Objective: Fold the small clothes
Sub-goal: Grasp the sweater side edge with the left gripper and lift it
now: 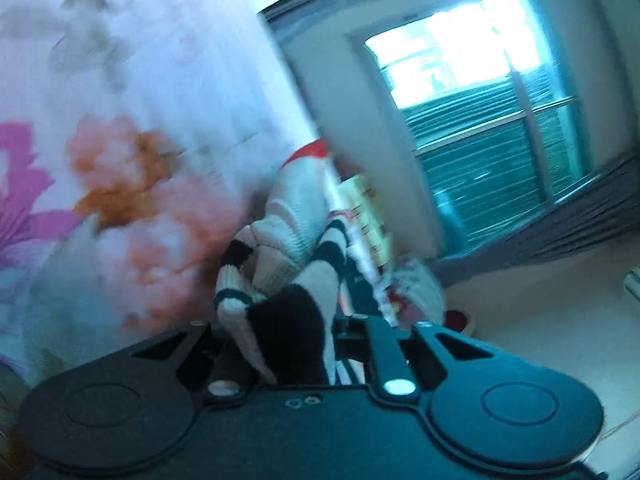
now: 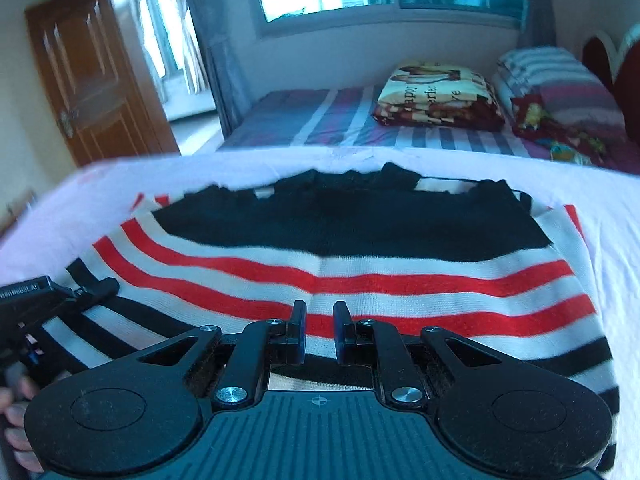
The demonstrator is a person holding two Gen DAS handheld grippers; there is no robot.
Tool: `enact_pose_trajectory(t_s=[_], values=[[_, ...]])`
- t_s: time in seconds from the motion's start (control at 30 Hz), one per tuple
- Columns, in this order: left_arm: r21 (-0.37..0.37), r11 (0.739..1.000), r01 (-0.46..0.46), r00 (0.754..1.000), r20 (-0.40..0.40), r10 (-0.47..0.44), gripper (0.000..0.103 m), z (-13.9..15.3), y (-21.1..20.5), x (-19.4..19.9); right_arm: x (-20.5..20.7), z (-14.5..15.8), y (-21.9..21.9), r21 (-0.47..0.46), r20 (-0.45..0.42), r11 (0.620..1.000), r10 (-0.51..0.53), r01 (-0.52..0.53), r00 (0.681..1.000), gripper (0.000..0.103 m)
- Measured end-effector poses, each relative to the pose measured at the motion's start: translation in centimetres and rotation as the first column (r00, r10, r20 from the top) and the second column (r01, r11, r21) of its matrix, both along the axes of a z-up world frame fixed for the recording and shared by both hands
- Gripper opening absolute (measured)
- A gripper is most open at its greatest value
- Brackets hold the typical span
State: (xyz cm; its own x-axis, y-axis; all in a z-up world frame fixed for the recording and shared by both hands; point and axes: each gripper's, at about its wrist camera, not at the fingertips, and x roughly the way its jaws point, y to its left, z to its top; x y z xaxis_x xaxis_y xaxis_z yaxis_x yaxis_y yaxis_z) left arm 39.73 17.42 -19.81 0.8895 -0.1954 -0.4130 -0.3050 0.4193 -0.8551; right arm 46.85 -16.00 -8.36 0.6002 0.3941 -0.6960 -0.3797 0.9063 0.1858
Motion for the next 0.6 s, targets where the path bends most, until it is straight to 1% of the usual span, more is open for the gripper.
enact_pose_trajectory(t_s=[0.03, 0.07, 0.13, 0.23, 0.27, 0.3, 0.4, 0.43, 0.47, 0.53, 0.6], values=[[-0.017, 1.0, 0.003, 1.0, 0.001, -0.003, 0.013, -0.7, 0.2, 0.0, 0.5, -1.2, 0.7, -0.058, -0.04, 0.998, 0.0, -0.002, 0.999, 0.013], [-0.017, 1.0, 0.013, 1.0, 0.02, -0.012, 0.013, -0.7, 0.3, 0.0, 0.4, -1.7, 1.0, -0.069, -0.013, 0.998, 0.005, -0.006, 1.0, 0.013], [-0.02, 1.0, 0.023, 1.0, 0.014, -0.022, 0.013, -0.5, 0.4, 0.1, 0.5, -1.7, 1.3, -0.09, -0.011, 0.996, 0.015, -0.016, 1.0, 0.013], [-0.018, 1.0, 0.025, 1.0, 0.015, -0.025, 0.013, -0.7, 0.6, -0.1, 1.0, -1.8, 1.0, -0.079, -0.028, 0.997, 0.018, -0.02, 0.999, 0.012], [-0.014, 1.0, 0.023, 1.0, 0.014, -0.023, 0.013, -0.7, 0.5, -0.2, 1.1, -1.9, 1.0, -0.084, -0.025, 0.996, 0.022, -0.024, 0.999, 0.01], [-0.01, 1.0, 0.023, 1.0, 0.014, -0.023, 0.013, -0.7, 0.5, -0.2, 1.1, -1.7, 1.1, -0.094, -0.014, 0.995, 0.023, -0.024, 1.0, 0.0], [0.006, 1.0, 0.027, 1.0, 0.013, -0.028, 0.013, -0.7, 0.3, -0.1, 1.0, -0.8, 1.1, -0.051, 0.035, 0.998, 0.022, -0.02, 0.999, 0.0], [0.015, 0.999, 0.028, 1.0, 0.011, -0.028, 0.013, -0.7, 0.2, 0.0, 1.2, -1.2, 1.3, -0.066, 0.017, 0.997, 0.032, -0.031, 0.999, 0.0], [0.023, 0.999, 0.028, 1.0, 0.007, -0.028, 0.014, -0.5, 0.2, 0.0, 1.5, -2.0, 1.5, -0.077, -0.019, 0.996, 0.042, -0.043, 0.999, 0.0], [0.038, 0.999, 0.028, 1.0, -0.005, -0.028, 0.013, -0.1, -0.1, 0.1, 1.3, -2.3, 1.4, -0.072, 0.004, 0.996, 0.052, -0.051, 0.999, 0.0], [0.047, 0.998, 0.033, 0.999, -0.014, -0.033, 0.013, 0.3, 0.0, 0.2, 1.7, -2.5, 0.7, -0.023, -0.022, 0.999, 0.034, -0.035, 0.999, 0.0]])
